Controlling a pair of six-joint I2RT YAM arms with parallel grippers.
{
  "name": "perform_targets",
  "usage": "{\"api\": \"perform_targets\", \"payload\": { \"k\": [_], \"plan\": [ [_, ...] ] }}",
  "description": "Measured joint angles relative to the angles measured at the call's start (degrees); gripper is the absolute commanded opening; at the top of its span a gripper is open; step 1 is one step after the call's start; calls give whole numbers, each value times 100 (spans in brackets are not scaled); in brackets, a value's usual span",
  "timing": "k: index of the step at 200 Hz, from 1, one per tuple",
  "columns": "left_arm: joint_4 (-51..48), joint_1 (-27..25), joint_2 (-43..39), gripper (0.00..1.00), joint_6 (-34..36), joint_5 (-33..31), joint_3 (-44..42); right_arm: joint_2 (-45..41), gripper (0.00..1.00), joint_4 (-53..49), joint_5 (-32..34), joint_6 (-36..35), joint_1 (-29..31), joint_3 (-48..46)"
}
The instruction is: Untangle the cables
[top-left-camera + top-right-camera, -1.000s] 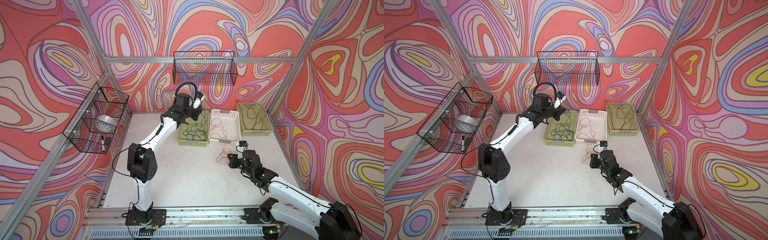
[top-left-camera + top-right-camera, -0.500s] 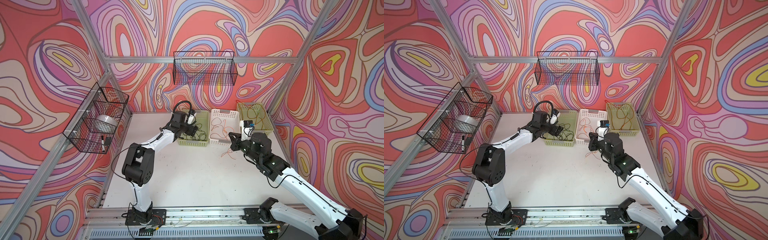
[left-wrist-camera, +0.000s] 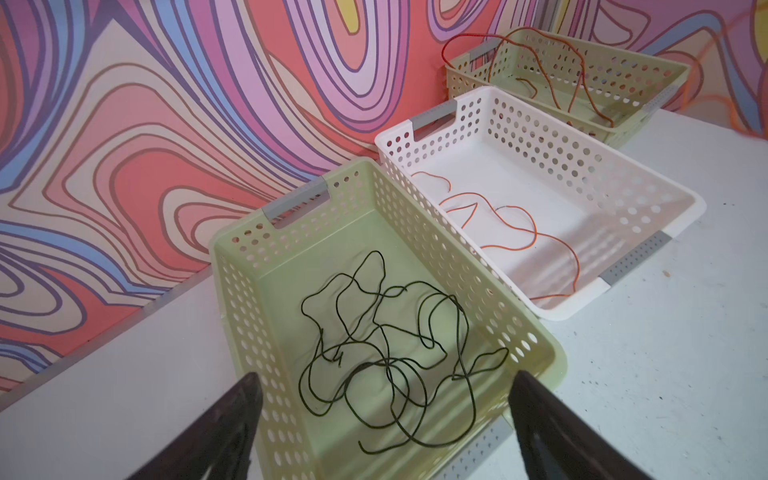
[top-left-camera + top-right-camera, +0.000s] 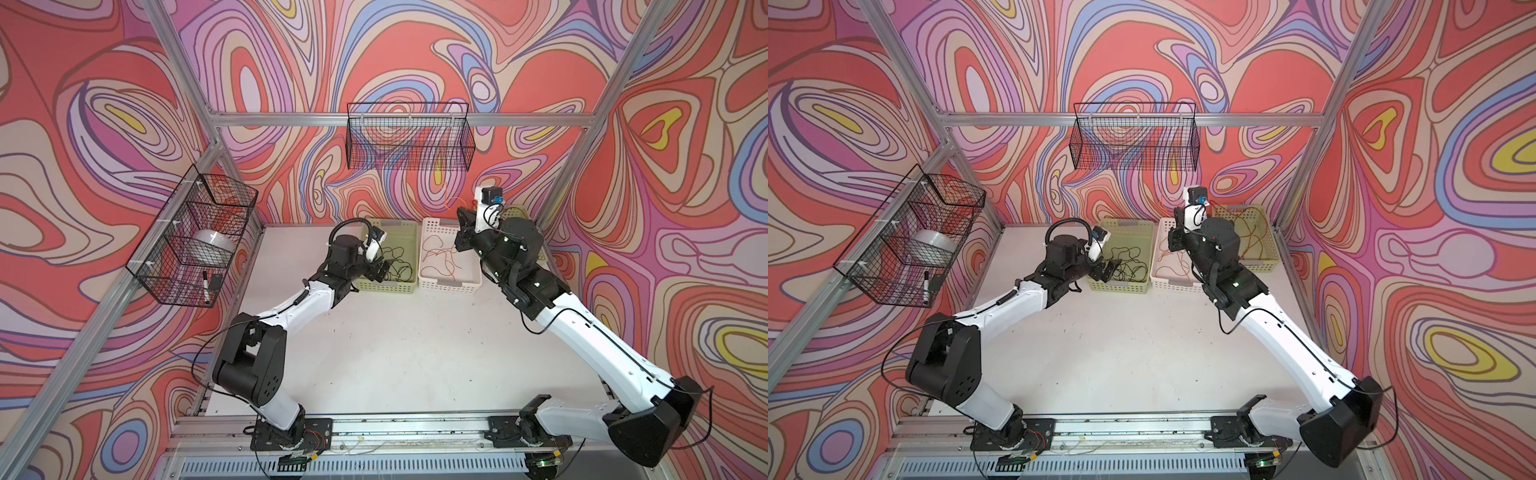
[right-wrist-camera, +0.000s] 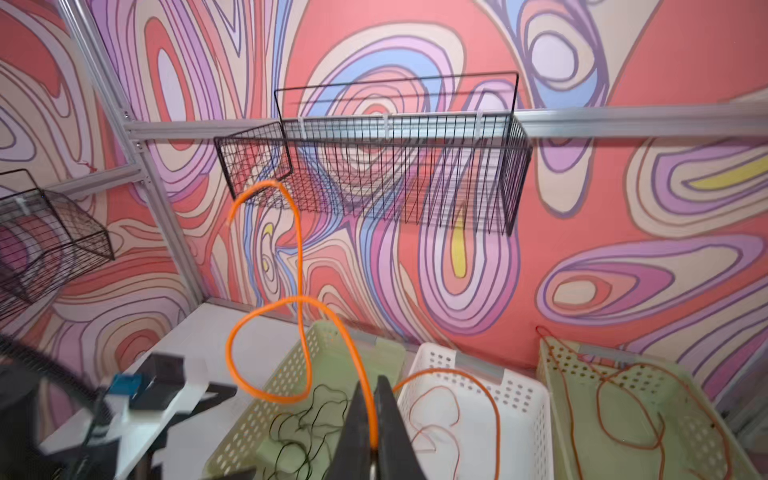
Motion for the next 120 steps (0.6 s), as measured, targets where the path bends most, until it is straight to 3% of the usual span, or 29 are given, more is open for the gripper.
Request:
{"api": "perform_targets", "payload": {
  "k": [39,78,120],
  "plan": [
    [-2,-2,-516,93,-133,33,-494,1029,0,533,87,-466,-535,363],
    [-11,0,-1134,93,-219,35,-824,1805,0,1071,-120,-398,-1132,-52],
    [-136,0,-1639,92,-258,-35,-1080,2533,0,1311,-393,-234,-1182,-457]
  ]
}}
